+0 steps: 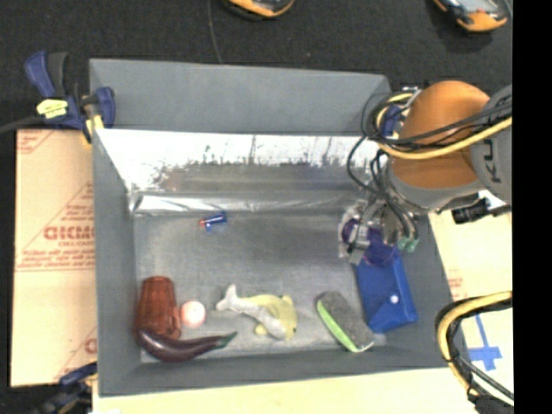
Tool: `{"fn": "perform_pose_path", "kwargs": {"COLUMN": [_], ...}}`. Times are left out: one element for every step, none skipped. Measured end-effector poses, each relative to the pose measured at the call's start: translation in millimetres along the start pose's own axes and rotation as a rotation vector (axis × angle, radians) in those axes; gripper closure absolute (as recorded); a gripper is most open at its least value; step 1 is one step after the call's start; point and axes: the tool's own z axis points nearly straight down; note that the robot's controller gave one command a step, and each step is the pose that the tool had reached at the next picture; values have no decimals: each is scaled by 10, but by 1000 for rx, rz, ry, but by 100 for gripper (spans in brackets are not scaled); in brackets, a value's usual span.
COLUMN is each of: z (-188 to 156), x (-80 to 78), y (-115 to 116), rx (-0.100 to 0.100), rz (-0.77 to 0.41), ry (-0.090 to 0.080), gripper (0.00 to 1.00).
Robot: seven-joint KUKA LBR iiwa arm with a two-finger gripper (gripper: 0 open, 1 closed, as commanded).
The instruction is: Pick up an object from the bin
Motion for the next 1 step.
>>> {"fn": "perform_pose_path", "kwargs": {"z": [-209], "x": [-12], "y": [2], "rx": [0], "rz": [-1], "ry": [-2], "gripper": [100]}}
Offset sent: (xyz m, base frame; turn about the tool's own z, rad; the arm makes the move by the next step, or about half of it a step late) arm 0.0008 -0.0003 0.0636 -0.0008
